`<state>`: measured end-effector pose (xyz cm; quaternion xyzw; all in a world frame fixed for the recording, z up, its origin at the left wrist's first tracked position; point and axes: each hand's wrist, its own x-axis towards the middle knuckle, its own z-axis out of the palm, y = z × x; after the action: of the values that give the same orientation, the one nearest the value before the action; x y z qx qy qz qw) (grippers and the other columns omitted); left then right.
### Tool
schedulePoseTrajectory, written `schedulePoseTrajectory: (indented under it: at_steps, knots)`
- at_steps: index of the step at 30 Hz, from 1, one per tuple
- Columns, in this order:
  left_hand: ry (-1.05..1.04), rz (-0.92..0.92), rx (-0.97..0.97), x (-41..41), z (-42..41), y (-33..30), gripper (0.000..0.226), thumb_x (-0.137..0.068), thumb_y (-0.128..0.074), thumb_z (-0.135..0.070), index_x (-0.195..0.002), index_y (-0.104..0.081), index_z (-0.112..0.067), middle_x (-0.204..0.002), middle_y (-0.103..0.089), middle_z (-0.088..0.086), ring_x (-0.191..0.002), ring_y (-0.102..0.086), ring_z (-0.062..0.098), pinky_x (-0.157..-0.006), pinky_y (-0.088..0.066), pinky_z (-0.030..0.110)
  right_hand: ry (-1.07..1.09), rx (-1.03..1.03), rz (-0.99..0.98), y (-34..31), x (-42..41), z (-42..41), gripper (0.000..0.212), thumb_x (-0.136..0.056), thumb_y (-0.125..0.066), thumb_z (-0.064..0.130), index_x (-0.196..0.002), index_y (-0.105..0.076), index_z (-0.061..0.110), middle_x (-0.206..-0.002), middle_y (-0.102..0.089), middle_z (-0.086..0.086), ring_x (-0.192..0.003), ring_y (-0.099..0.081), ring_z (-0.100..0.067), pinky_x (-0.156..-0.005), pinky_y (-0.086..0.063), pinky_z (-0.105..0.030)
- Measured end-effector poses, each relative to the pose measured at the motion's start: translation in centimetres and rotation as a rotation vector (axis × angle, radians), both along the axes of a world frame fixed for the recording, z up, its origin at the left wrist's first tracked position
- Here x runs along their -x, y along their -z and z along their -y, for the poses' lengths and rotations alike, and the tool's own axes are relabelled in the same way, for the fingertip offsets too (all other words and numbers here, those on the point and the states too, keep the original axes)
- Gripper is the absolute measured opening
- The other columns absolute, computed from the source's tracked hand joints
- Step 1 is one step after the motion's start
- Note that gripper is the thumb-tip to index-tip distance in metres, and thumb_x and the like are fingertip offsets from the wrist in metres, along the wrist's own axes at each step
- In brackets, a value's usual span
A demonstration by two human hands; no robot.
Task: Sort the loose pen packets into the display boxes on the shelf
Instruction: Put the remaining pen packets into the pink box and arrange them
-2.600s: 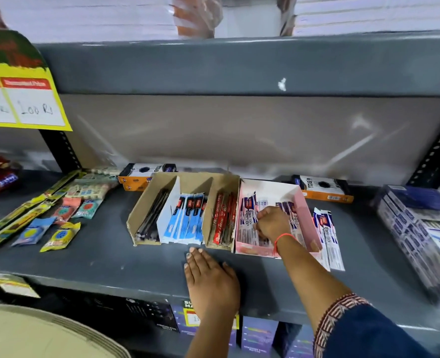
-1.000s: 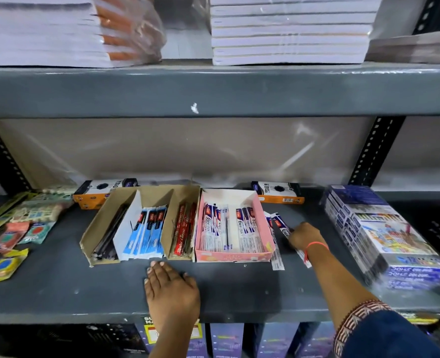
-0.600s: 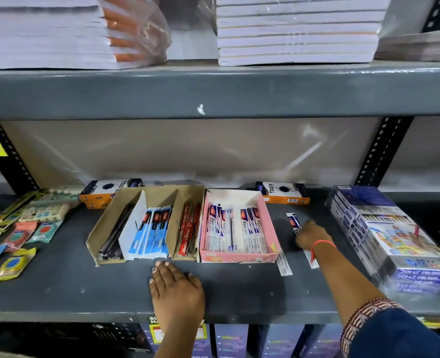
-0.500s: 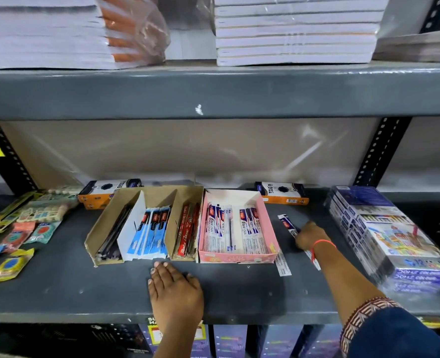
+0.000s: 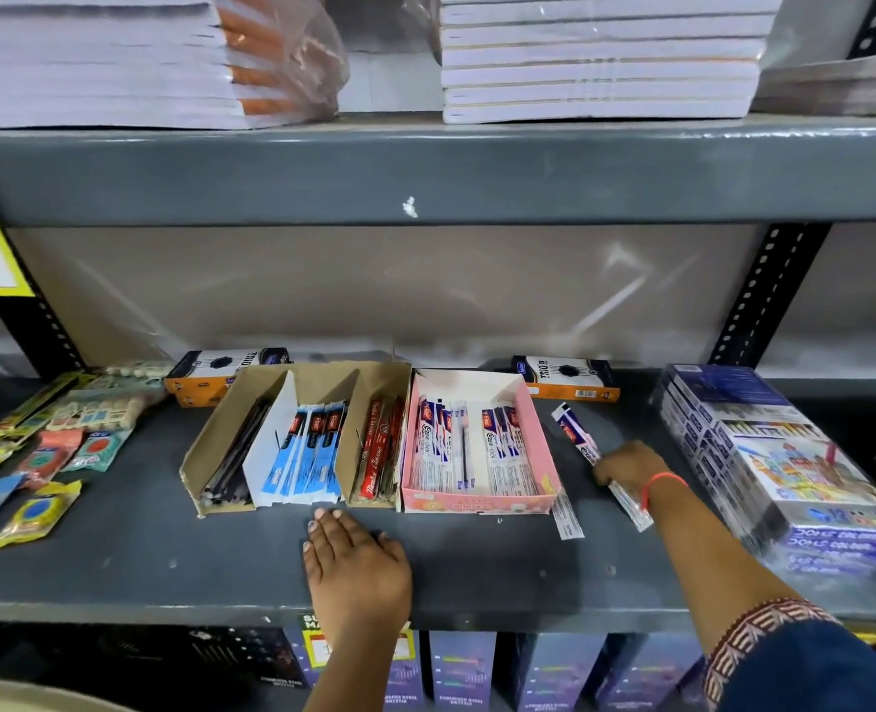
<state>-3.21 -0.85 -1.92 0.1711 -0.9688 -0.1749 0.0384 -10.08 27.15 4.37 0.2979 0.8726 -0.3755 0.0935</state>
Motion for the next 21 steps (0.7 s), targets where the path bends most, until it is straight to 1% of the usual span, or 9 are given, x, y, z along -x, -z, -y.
schedulePoseTrajectory:
  at_steps: [2, 4, 5, 6, 8, 10, 13, 16, 21]
  knots:
    - [0.002, 0.005, -0.003, 0.0, 0.0, -0.1, 0.064, -0.096, -0.02, -0.034, -0.146, -0.002, 0.002, -0.158, -0.003, 0.019, -0.147, -0.005, 0.028, -0.12, -0.001, 0.036, 0.022, 0.156, -0.066, -0.6, -0.8, -0.5, 0.002, -0.077, -0.063, -0.01, -0.075, -0.062, -0.009, -0.071, -0.059, -0.021, -0.062, -0.059, -0.026, -0.06, -0.052, -0.031]
    - [0.004, 0.009, 0.003, -0.1, 0.0, -0.1, 0.063, -0.096, -0.021, -0.033, -0.146, -0.004, 0.003, -0.158, -0.004, 0.02, -0.147, -0.006, 0.028, -0.12, -0.002, 0.037, 0.041, 0.343, -0.137, -1.2, -1.4, -0.9, 0.027, -0.077, -0.065, -0.011, -0.058, -0.053, 0.002, -0.048, -0.05, -0.009, -0.037, -0.043, -0.015, -0.034, -0.034, -0.018]
    - [0.006, 0.012, 0.006, -0.1, 0.0, -0.1, 0.063, -0.096, -0.021, -0.032, -0.146, -0.004, 0.003, -0.157, -0.005, 0.02, -0.147, -0.006, 0.028, -0.12, -0.002, 0.037, 0.047, 0.429, -0.181, -1.5, -1.7, -0.8, 0.03, -0.078, -0.065, -0.009, -0.057, -0.051, 0.007, -0.041, -0.048, -0.003, -0.037, -0.035, -0.012, -0.032, -0.026, -0.014]
    - [0.008, 0.015, 0.009, -0.1, 0.0, 0.0, 0.063, -0.096, -0.021, -0.032, -0.146, -0.005, 0.003, -0.157, -0.005, 0.02, -0.147, -0.006, 0.029, -0.12, -0.002, 0.037, 0.05, 0.503, -0.227, -2.0, -2.1, -0.5, 0.029, -0.078, -0.066, -0.007, -0.059, -0.052, 0.01, -0.036, -0.05, 0.002, -0.042, -0.034, -0.01, -0.032, -0.025, -0.011]
    - [0.013, 0.023, 0.015, 0.0, 0.1, 0.0, 0.063, -0.096, -0.02, -0.032, -0.146, -0.004, 0.003, -0.157, -0.004, 0.02, -0.146, -0.006, 0.029, -0.12, -0.002, 0.037, 0.04, 0.672, -0.325, -3.3, -2.8, 0.3, 0.023, -0.078, -0.067, -0.005, -0.066, -0.059, 0.013, -0.039, -0.061, 0.007, -0.048, -0.047, -0.008, -0.033, -0.035, -0.011]
    - [0.02, 0.033, 0.014, 0.0, 0.1, 0.0, 0.063, -0.096, -0.019, -0.032, -0.146, -0.003, 0.003, -0.158, -0.003, 0.02, -0.147, -0.005, 0.029, -0.12, -0.002, 0.037, -0.018, 0.838, -0.367, -4.7, -3.7, 1.7, 0.019, -0.08, -0.065, -0.006, -0.072, -0.065, 0.011, -0.051, -0.07, 0.005, -0.049, -0.062, -0.005, -0.037, -0.044, -0.011]
    - [0.027, 0.043, 0.018, 0.0, 0.2, 0.0, 0.063, -0.096, -0.019, -0.032, -0.146, -0.003, 0.003, -0.158, -0.003, 0.02, -0.146, -0.005, 0.029, -0.12, -0.003, 0.037, -0.159, 1.018, -0.35, -5.9, -4.9, 4.1, 0.019, -0.08, -0.06, -0.012, -0.078, -0.071, 0.003, -0.065, -0.075, -0.003, -0.054, -0.07, -0.007, -0.047, -0.055, -0.013]
    - [0.031, 0.05, 0.008, 0.0, 0.3, -0.2, 0.063, -0.096, -0.018, -0.032, -0.146, -0.002, 0.003, -0.158, -0.001, 0.02, -0.146, -0.004, 0.03, -0.12, -0.002, 0.037, -0.272, 1.053, -0.325, -6.5, -5.7, 6.3, 0.021, -0.082, -0.056, -0.015, -0.084, -0.069, 0.0, -0.066, -0.076, -0.002, -0.056, -0.071, -0.008, -0.052, -0.057, -0.015]
    - [0.044, 0.061, 0.003, -0.1, 0.2, -0.4, 0.063, -0.096, -0.017, -0.032, -0.146, -0.001, 0.004, -0.157, -0.001, 0.02, -0.146, -0.003, 0.03, -0.12, -0.003, 0.038, -0.351, 0.954, -0.375, -7.2, -6.2, 8.9, 0.022, -0.079, -0.062, -0.012, -0.078, -0.068, 0.009, -0.059, -0.073, 0.006, -0.052, -0.067, 0.0, -0.051, -0.054, -0.011]
